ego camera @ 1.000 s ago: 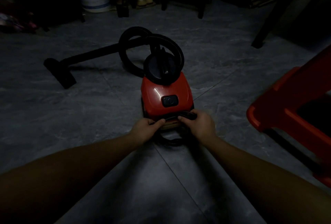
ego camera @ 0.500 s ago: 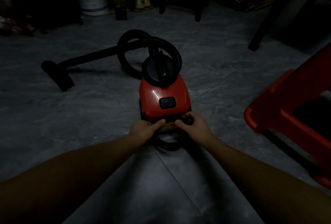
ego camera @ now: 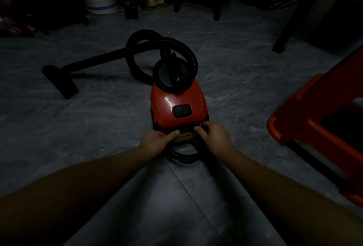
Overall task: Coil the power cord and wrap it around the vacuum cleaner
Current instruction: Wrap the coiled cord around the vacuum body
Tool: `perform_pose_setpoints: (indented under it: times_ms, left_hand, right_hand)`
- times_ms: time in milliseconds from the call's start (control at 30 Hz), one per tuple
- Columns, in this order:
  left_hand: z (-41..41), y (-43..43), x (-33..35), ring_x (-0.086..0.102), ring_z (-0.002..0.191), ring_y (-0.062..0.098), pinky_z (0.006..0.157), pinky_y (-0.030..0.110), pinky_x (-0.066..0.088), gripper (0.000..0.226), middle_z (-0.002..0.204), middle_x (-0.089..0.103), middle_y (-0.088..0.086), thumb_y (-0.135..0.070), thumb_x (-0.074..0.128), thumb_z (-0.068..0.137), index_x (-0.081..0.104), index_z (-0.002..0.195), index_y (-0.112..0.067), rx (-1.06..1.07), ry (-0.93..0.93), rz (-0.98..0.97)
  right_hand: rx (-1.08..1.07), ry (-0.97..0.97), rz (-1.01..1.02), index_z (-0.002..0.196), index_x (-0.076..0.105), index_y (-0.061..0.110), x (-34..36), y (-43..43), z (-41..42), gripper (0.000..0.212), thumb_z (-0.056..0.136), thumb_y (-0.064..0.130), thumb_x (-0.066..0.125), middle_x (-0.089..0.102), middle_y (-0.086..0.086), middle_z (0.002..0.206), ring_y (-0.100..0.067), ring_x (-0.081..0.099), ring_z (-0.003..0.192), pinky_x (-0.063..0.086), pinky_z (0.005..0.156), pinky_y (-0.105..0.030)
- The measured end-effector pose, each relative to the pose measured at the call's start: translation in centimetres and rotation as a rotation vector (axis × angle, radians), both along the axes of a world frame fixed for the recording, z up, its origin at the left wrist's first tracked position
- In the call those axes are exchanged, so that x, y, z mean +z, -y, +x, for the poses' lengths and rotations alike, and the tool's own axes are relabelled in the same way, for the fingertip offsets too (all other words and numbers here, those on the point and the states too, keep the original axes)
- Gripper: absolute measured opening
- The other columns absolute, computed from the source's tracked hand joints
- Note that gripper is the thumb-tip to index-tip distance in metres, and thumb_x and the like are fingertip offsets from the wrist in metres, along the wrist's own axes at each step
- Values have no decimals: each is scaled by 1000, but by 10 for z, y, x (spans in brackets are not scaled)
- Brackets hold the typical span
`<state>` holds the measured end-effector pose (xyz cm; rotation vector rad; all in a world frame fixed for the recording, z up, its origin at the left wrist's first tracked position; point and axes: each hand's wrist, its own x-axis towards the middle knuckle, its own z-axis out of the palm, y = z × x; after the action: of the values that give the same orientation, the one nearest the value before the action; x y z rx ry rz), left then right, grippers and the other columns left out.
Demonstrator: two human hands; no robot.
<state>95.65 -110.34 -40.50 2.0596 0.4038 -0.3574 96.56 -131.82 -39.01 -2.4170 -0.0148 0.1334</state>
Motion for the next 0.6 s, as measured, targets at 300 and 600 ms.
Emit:
perform_pose_setpoints:
  times_ms: [300,600]
  left_hand:
    - [0,-1,1,58,59,17,60,32,46,78,62,62,8,-70,74,67,70,80,7,14,-14,8]
    - [3,-1,1,60,61,19,61,33,49,80,63,64,10,-74,70,67,72,80,5,-20,-25,35]
  right_hand:
    - [35,6,43,95,64,17,-1,-3,6,24,100,38,52,64,5,81,-5,57,70,37,60,-17]
    - [206,30,-33,108,67,15,-1,10,6,26,95,36,60,70,0,98,-14,65,88,50,79,-28]
